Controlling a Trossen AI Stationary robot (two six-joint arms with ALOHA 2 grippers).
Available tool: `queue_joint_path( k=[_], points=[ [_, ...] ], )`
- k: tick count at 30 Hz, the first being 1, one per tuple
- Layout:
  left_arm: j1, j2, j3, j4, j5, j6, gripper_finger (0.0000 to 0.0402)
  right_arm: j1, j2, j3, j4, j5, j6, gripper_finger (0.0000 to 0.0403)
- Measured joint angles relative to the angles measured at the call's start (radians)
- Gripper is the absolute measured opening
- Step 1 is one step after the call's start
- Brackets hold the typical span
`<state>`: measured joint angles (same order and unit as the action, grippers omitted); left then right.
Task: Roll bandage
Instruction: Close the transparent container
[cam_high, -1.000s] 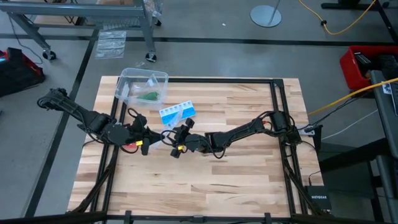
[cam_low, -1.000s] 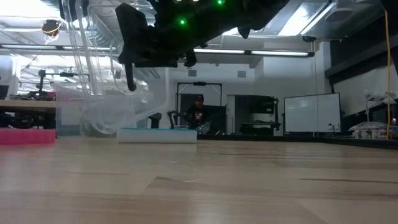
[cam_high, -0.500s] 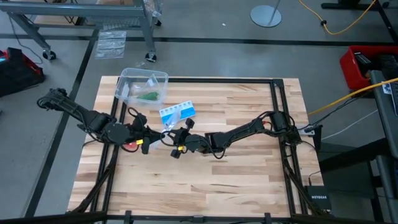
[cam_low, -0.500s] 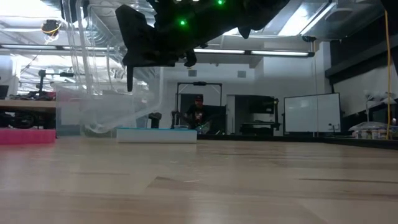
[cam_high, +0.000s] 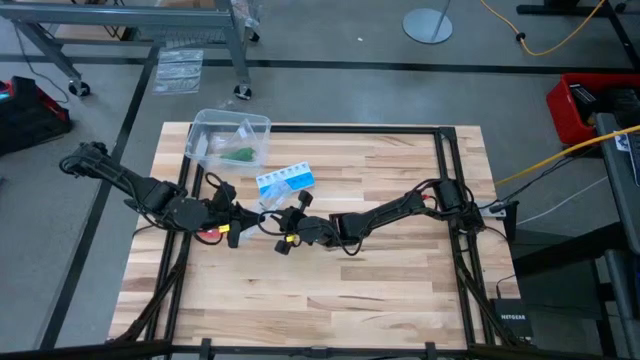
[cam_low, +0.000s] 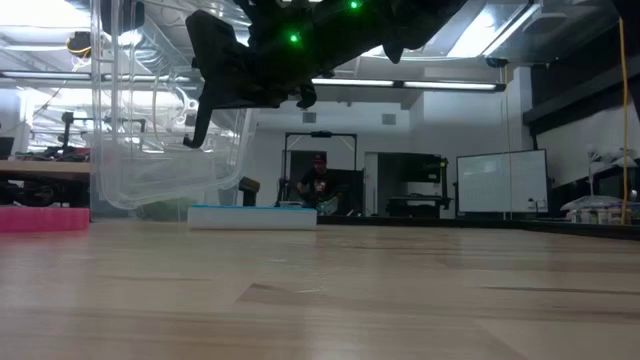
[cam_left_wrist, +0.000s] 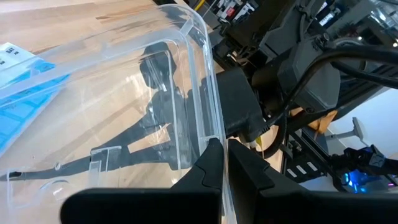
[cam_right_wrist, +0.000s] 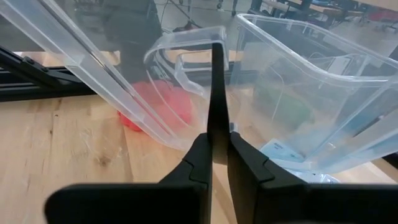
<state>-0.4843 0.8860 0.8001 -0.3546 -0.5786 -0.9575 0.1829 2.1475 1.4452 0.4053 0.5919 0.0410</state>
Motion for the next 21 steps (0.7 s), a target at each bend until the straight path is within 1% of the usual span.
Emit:
queue_joint_path(
  k=[5, 21],
  points=[
    [0.0, 0.0, 0.0, 0.0, 0.0, 0.001, 0.0, 0.0, 0.0, 0.0, 0.001, 0.0, -0.024, 0.003],
    [0.0, -0.003, 0.001, 0.008, 0.002, 0.008, 0.0, 0.0, -0.026, 0.0, -0.023, 0.0, -0.025, 0.003]
  ],
)
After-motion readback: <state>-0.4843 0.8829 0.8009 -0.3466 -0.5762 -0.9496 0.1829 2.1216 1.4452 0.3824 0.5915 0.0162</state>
